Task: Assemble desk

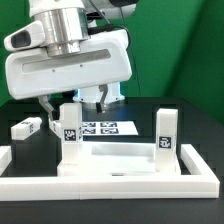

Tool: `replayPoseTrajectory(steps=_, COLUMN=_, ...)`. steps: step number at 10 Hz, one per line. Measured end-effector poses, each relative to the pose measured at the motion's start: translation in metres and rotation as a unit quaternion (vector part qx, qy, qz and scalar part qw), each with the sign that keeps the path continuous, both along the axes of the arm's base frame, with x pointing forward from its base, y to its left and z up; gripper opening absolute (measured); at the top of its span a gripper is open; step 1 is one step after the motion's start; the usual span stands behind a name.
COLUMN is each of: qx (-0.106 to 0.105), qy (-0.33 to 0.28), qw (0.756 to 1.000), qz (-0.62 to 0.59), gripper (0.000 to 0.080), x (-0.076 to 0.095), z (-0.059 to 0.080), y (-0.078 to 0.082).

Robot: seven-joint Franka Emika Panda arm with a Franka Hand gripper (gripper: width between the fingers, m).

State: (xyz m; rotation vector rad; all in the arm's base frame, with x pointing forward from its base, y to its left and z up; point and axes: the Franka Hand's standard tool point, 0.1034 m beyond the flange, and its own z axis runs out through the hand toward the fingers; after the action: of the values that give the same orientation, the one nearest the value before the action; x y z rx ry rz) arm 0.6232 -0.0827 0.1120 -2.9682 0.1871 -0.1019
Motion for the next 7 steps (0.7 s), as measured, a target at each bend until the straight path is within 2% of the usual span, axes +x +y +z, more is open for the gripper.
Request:
replayPoseTrajectory(steps=2, qx=0.001, qy=0.011, qw=1.000, qz=-0.007, gripper=0.0649, x=0.0034, z=0.0000, y=-0.0015)
replayPoseTrajectory(steps=4, qx=0.002, qy=0.013, qw=1.000, qz=-0.014, gripper=0.0386, x=0.0030, z=-0.0007, y=-0.0015)
replayPoseTrajectory(steps=5, qx=0.004, qy=0.019, qw=0.999, qz=-0.050, gripper=0.0286, x=0.0032, z=-0.0006, y=-0.0013)
replayPoseTrajectory(steps=7, qx=0.009, qy=0.029, qw=0.993, qz=-0.114, gripper=0.0288, x=0.0033, z=-0.0006, y=-0.0008)
